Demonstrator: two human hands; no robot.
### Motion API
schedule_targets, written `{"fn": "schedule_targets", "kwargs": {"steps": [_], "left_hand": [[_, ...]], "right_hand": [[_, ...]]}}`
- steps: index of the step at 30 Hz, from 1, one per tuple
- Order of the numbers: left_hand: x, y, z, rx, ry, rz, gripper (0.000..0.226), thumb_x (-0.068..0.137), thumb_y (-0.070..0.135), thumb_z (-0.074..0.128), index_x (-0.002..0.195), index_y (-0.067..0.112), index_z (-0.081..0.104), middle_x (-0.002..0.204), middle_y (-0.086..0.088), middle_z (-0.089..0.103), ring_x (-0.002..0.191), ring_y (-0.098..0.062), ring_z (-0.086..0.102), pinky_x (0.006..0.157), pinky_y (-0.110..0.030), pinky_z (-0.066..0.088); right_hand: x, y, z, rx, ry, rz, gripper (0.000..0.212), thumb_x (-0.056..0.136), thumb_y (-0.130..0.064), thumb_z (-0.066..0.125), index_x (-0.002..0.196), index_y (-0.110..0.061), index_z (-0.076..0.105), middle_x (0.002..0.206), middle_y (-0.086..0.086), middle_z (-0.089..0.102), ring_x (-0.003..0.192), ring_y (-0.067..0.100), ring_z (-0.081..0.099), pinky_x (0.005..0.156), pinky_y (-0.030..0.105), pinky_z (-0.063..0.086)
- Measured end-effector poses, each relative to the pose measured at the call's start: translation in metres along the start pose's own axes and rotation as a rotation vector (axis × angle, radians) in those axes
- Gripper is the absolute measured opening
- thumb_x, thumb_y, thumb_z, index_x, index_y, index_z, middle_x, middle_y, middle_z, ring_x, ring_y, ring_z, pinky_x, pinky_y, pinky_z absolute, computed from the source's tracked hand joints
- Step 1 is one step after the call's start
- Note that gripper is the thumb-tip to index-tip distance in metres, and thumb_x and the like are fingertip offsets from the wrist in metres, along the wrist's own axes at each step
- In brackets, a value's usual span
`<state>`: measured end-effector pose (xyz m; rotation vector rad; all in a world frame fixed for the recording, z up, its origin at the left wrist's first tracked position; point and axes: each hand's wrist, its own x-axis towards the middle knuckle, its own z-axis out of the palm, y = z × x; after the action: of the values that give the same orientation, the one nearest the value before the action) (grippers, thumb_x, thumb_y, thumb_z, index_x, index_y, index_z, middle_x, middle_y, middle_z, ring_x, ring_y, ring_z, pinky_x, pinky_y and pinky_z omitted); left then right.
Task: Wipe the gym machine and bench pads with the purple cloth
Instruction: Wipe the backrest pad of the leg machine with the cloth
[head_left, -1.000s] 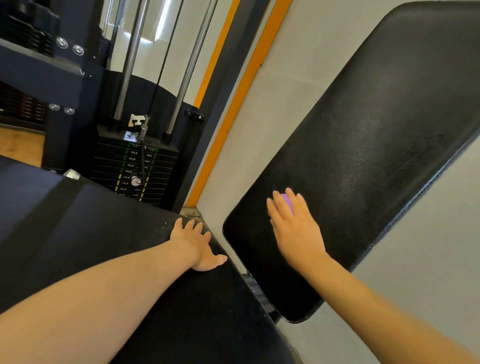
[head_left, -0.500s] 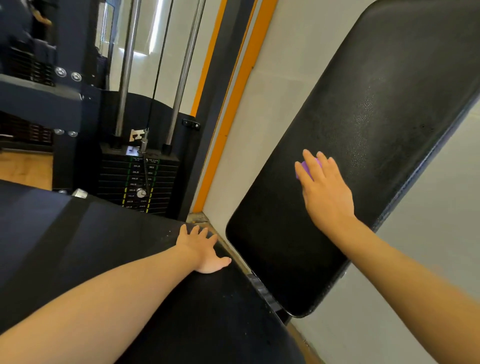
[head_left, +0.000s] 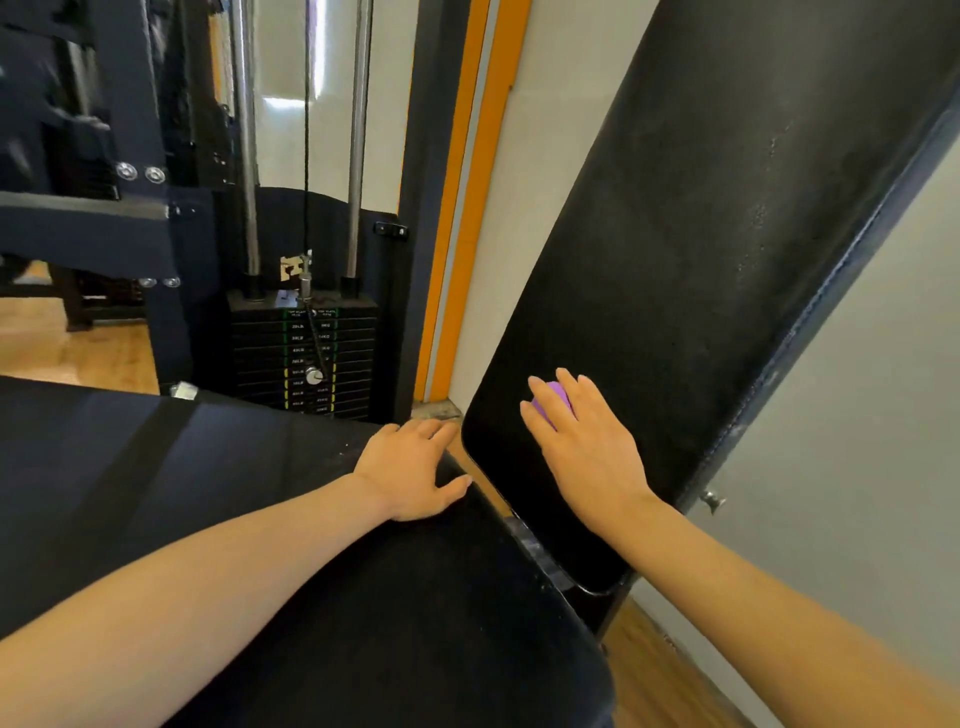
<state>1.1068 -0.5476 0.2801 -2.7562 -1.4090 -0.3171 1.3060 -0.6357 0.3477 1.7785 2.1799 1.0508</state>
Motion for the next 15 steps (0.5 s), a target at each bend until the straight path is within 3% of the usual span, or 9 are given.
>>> {"fn": "schedule_targets", "kwargs": {"steps": [2, 4, 6, 9, 11, 15], "left_hand": [[0.001, 0.004, -0.009, 0.040, 0.009, 0.037, 0.074, 0.095, 0.065, 0.041, 0.153, 0.018, 0.033, 0.154, -0.002, 0.041, 0.140, -0.020, 0.039, 0.112, -0.036, 0.035], [0.004, 0.009, -0.023, 0.082, 0.030, 0.070, 0.070, 0.095, 0.064, 0.042, 0.149, 0.018, 0.039, 0.146, -0.002, 0.049, 0.133, -0.021, 0.046, 0.107, -0.036, 0.038], [0.009, 0.015, -0.040, 0.102, 0.074, 0.078, 0.065, 0.095, 0.062, 0.043, 0.142, 0.017, 0.046, 0.136, -0.002, 0.056, 0.125, -0.021, 0.052, 0.102, -0.035, 0.041], [0.014, 0.024, -0.067, 0.089, 0.112, 0.065, 0.064, 0.096, 0.061, 0.045, 0.140, 0.015, 0.050, 0.136, -0.003, 0.057, 0.124, -0.022, 0.054, 0.101, -0.035, 0.043], [0.014, 0.031, -0.085, 0.087, 0.113, 0.078, 0.063, 0.096, 0.059, 0.046, 0.141, 0.014, 0.050, 0.136, -0.004, 0.058, 0.123, -0.022, 0.055, 0.101, -0.035, 0.044], [0.007, 0.044, -0.129, 0.076, 0.106, 0.110, 0.061, 0.097, 0.057, 0.047, 0.140, 0.014, 0.051, 0.132, -0.003, 0.060, 0.118, -0.021, 0.057, 0.097, -0.034, 0.044]], "right_hand": [[-0.001, 0.005, -0.003, 0.035, 0.005, -0.049, 0.067, 0.098, -0.015, 0.055, 0.155, -0.014, 0.020, 0.164, 0.012, 0.007, 0.151, 0.035, 0.006, 0.121, 0.043, 0.002], [-0.001, 0.008, -0.013, 0.071, -0.034, -0.054, 0.068, 0.099, -0.014, 0.053, 0.156, -0.014, 0.017, 0.164, 0.012, 0.006, 0.151, 0.034, 0.007, 0.122, 0.042, 0.003], [-0.001, 0.009, -0.017, 0.127, -0.010, -0.048, 0.069, 0.093, -0.012, 0.063, 0.153, -0.013, 0.029, 0.162, 0.015, 0.019, 0.148, 0.034, 0.021, 0.121, 0.042, 0.014], [-0.004, 0.014, -0.024, 0.229, 0.032, 0.014, 0.073, 0.057, -0.012, 0.093, 0.125, -0.009, 0.066, 0.134, 0.018, 0.060, 0.119, 0.036, 0.060, 0.102, 0.043, 0.047], [-0.008, 0.020, -0.030, 0.265, 0.022, 0.023, 0.072, 0.050, -0.013, 0.096, 0.118, -0.009, 0.070, 0.126, 0.017, 0.065, 0.112, 0.036, 0.064, 0.095, 0.043, 0.052], [-0.017, 0.037, -0.052, 0.313, -0.040, 0.055, 0.071, 0.056, -0.012, 0.095, 0.122, -0.010, 0.068, 0.129, 0.017, 0.063, 0.115, 0.036, 0.062, 0.097, 0.044, 0.052]]}}
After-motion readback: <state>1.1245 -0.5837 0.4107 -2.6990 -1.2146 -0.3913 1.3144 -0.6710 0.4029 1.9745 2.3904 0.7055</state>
